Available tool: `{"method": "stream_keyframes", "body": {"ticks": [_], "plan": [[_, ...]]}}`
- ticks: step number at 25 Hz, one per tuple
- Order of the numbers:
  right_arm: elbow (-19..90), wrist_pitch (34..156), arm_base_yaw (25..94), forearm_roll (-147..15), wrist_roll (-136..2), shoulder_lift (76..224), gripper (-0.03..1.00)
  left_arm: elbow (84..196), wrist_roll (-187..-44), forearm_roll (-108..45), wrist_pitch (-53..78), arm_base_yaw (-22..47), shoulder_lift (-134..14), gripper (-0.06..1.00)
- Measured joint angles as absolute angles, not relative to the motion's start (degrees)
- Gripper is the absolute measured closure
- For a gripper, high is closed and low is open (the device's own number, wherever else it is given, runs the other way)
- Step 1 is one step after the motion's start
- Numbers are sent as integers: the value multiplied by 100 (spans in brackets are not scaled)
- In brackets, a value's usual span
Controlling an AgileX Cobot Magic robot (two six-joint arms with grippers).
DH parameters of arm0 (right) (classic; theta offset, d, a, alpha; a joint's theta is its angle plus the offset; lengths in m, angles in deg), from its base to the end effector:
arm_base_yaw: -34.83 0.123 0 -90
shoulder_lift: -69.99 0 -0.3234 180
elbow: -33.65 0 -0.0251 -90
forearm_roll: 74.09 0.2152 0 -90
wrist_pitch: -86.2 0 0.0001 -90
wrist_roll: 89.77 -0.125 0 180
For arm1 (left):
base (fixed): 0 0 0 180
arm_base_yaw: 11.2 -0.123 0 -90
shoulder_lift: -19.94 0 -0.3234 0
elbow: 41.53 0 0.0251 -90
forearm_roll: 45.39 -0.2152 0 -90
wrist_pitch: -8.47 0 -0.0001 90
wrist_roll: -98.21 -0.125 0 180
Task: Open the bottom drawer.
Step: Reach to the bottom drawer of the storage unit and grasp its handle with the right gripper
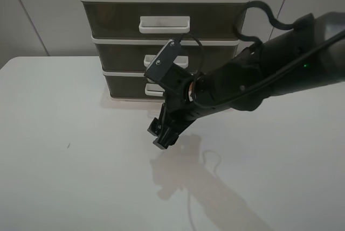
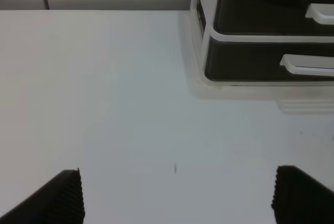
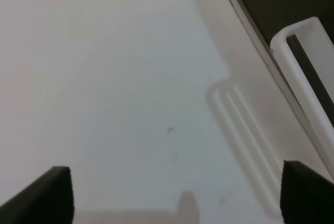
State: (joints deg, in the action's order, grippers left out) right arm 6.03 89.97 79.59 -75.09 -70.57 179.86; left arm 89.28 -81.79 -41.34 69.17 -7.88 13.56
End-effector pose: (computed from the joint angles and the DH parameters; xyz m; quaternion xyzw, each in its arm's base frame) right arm 0.2500 0.2477 0.1879 -0.5064 0.7959 0.0700 0.3242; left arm -0.0466 -0.0050 0.2461 0.0262 0.8484 -0.0506 0.5263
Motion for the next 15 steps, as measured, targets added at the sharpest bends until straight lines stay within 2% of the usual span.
{"method": "stream_keyframes", "body": {"ticks": [6,15], "plan": [[855,8919,7891,-7509,-6330,18278,18,8928,-8179,-4134,6917,-788,1356,20],[1264,8873,7568,-7742,-6202,18612,18,8928,-8179,-4134,6917,-788,1356,20]]}}
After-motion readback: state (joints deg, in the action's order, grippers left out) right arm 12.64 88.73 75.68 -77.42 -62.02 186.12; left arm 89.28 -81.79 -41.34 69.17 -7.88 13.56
